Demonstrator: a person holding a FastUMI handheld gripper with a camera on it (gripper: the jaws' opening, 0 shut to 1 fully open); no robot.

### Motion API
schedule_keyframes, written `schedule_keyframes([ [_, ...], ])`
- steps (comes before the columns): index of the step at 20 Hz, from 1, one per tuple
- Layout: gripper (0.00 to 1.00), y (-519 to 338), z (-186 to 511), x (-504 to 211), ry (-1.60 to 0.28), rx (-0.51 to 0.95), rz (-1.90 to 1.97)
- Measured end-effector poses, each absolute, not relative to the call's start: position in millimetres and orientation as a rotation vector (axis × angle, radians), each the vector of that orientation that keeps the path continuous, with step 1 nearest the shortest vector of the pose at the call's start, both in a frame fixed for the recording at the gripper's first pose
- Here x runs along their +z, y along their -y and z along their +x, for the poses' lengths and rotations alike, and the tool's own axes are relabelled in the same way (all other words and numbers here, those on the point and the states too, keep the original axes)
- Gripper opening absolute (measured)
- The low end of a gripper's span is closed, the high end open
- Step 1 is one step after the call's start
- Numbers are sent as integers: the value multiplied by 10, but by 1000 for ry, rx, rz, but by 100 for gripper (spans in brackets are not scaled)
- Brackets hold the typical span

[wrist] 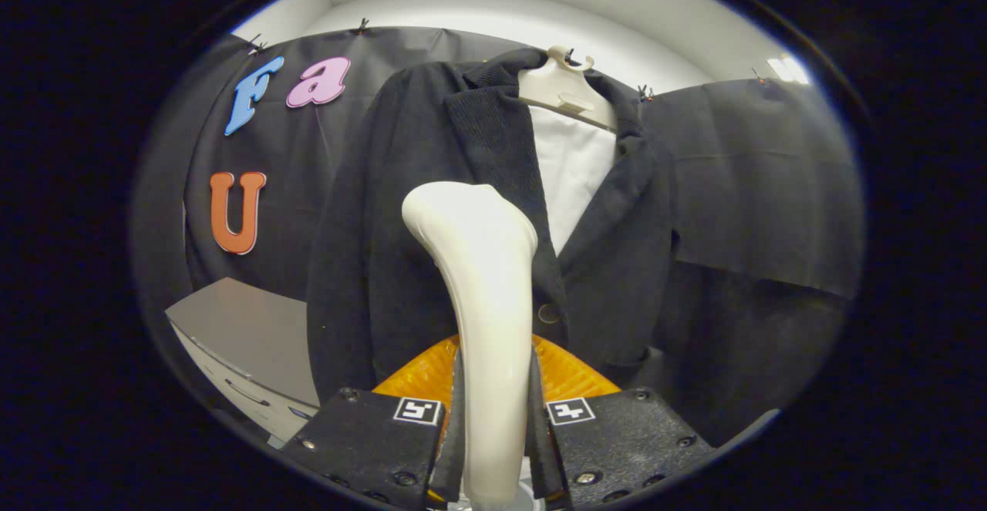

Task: Iron the clothes twice with a garment steamer, once on the left side and once on the right side.

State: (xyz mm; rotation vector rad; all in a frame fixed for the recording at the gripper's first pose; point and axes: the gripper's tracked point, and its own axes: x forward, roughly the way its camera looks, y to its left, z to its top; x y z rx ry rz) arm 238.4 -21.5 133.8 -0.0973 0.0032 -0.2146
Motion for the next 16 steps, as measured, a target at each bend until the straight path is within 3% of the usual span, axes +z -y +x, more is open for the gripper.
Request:
schedule_keyframes([
  [16,36,270,2250,222,-191,-196,-38],
])
